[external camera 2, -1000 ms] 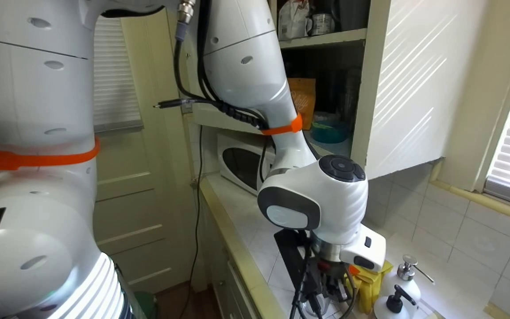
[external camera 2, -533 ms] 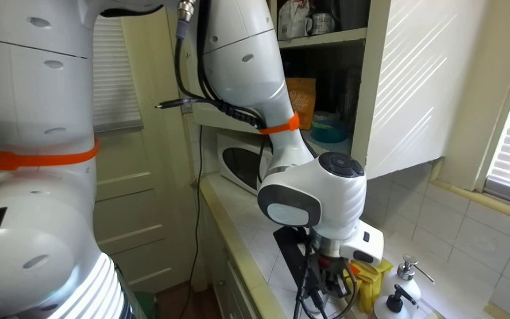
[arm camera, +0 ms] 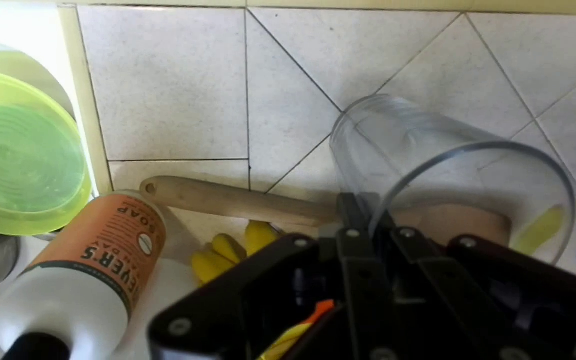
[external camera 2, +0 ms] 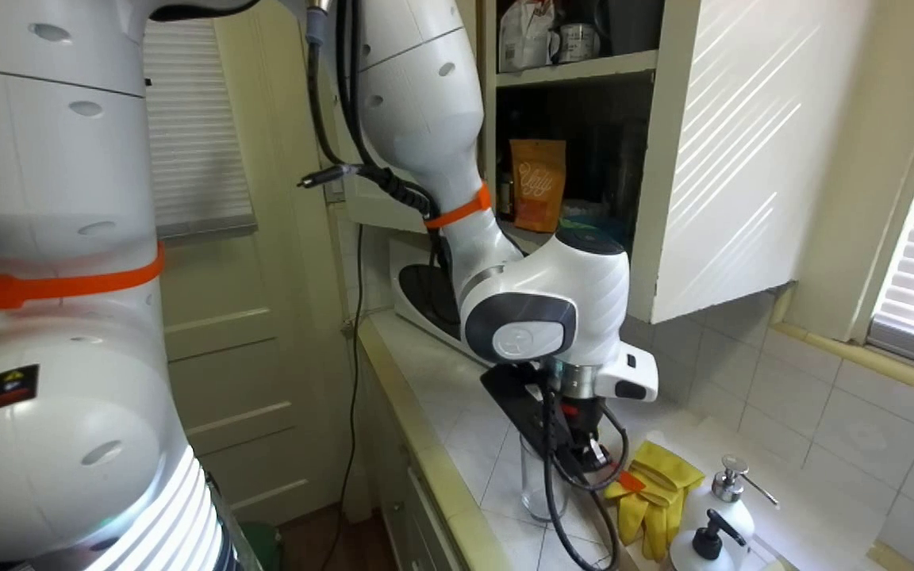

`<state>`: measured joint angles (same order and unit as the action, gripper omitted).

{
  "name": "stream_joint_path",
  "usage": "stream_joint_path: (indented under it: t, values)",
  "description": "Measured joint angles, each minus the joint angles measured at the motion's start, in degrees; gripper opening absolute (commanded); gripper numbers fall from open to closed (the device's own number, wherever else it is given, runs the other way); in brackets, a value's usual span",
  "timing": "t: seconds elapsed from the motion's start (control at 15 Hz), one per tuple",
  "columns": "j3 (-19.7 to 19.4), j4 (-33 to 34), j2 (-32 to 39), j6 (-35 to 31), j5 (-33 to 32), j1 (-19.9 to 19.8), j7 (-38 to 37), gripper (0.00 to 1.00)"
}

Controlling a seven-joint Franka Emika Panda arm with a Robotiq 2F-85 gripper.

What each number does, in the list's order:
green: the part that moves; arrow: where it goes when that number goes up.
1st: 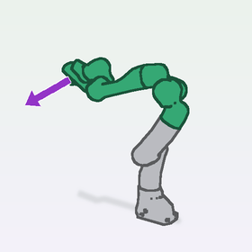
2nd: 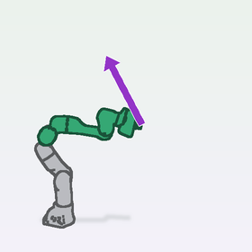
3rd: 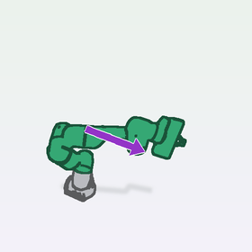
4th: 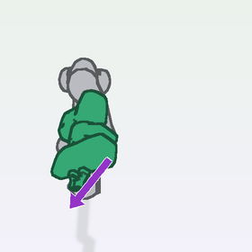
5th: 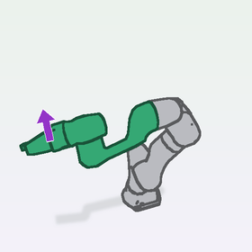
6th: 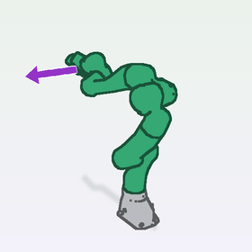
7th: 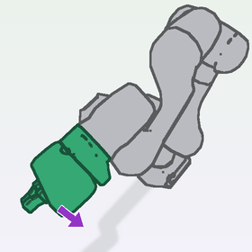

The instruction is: Move the glass cup to the left

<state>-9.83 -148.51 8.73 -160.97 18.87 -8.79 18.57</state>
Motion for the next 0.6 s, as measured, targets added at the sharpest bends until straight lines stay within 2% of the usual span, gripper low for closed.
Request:
stream_joint_path:
  t: [0.27, 0.6]
  values:
    - [2.4, 2.2, -2.7, 7.1, -5.0, 1.4, -8.4, 0.02]
    - [5.8, 6.7, -4.3, 13.0, -5.2, 3.6, -13.8, 0.02]
